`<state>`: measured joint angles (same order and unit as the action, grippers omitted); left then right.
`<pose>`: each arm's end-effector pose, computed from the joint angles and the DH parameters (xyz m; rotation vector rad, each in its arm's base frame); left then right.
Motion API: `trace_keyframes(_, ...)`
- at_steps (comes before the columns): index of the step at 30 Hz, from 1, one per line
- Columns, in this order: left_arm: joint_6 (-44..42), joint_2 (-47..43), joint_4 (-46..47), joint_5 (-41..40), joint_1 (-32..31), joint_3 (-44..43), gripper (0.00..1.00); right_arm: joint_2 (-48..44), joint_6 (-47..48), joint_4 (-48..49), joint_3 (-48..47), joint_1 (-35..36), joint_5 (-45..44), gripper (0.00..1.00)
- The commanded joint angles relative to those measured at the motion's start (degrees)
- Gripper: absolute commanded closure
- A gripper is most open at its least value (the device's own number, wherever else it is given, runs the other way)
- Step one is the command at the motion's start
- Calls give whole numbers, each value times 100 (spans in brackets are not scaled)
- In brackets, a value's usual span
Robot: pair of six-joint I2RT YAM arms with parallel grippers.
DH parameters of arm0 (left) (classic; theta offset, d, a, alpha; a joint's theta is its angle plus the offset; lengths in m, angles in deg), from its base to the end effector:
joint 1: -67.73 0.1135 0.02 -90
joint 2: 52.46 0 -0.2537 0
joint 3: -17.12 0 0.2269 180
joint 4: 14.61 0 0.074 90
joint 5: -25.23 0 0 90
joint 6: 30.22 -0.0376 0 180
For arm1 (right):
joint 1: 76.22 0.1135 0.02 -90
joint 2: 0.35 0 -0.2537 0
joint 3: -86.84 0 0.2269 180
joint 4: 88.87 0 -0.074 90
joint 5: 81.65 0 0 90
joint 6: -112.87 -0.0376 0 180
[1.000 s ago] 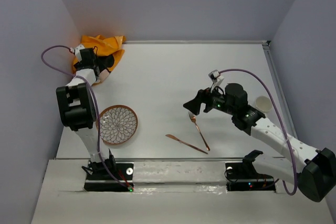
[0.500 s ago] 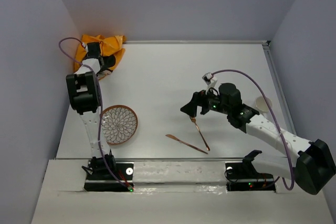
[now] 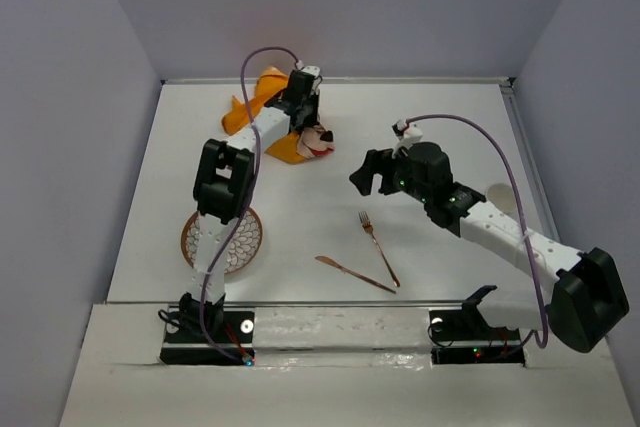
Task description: Set the dinner table for one person
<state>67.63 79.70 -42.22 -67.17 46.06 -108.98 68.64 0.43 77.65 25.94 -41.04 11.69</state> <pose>0.4734 -0.1864 0.2158 0.2368 2.1557 -0.2519 0.2091 0.1501 0.2774 -0.2634 1.9990 0.7121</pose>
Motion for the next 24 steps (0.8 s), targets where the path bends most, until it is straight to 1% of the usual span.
trace_keyframes(1,224,-1085,479,459,49,896,100,272,55,-53,-594,-483,-993,5)
trace_keyframes(2,364,-1470,698,555,-12,1185,100,421,46,-62,-664,-581,-966,7)
trace_keyframes(3,400,-1656,1170,747,-39,1745,100,483,20,-53,-795,-669,-957,8)
trace_keyframes(4,444,-2015,1409,775,-65,1977,100,545,29,-35,-849,-801,-992,10)
trace_keyframes(7,848,-2483,2087,802,-83,2874,100,738,-6,-35,-972,-1012,-949,13)
trace_keyframes(8,988,-2693,2236,767,-65,3067,97,791,2,52,-964,-1065,-888,19)
trace_keyframes(9,1251,-2774,2473,758,-13,3417,86,974,2,79,-955,-1161,-670,19)
trace_keyframes(10,1366,-2844,2571,758,22,3569,74,1106,11,79,-1024,-1215,-554,19)
trace_keyframes(11,1472,-2975,2668,723,49,3727,56,1238,20,79,-1060,-1215,-449,19)
trace_keyframes(12,1560,-3064,2877,627,84,4050,53,1501,37,79,-1121,-1215,-187,20)
trace_keyframes(14,1763,-3327,3159,434,146,4412,46,1731,3,79,-1244,-1215,17,22)
trace_keyframes(15,1754,-3615,3344,302,137,4666,37,1836,-93,88,-1349,-1215,166,22)
trace_keyframes(16,1728,-3740,3354,83,119,4721,37,2011,-146,96,-1411,-1215,176,22)
trace_keyframes(18,1579,-4048,3328,-146,49,4879,37,2240,-295,210,-1657,-1215,142,31)
trace_keyframes(19,1579,-4145,3319,-348,14,4975,37,2537,-375,254,-1771,-1215,133,41)
trace_keyframes(20,1666,-4380,3354,-428,-47,5124,37,2732,-463,377,-1894,-1267,150,48)
trace_keyframes(21,1736,-4487,3502,-568,-83,5517,37,2942,-629,395,-2217,-1268,228,55)
trace_keyframes(22,1832,-4627,3608,-613,-100,5756,37,3371,-726,439,-2394,-1268,238,63)
trace_keyframes(23,2094,-4864,3722,-674,-118,6028,38,3575,-823,492,-2561,-1268,264,67)
trace_keyframes(24,2219,-5005,3923,-762,-127,6571,38,3760,-919,527,-2894,-1268,247,70)
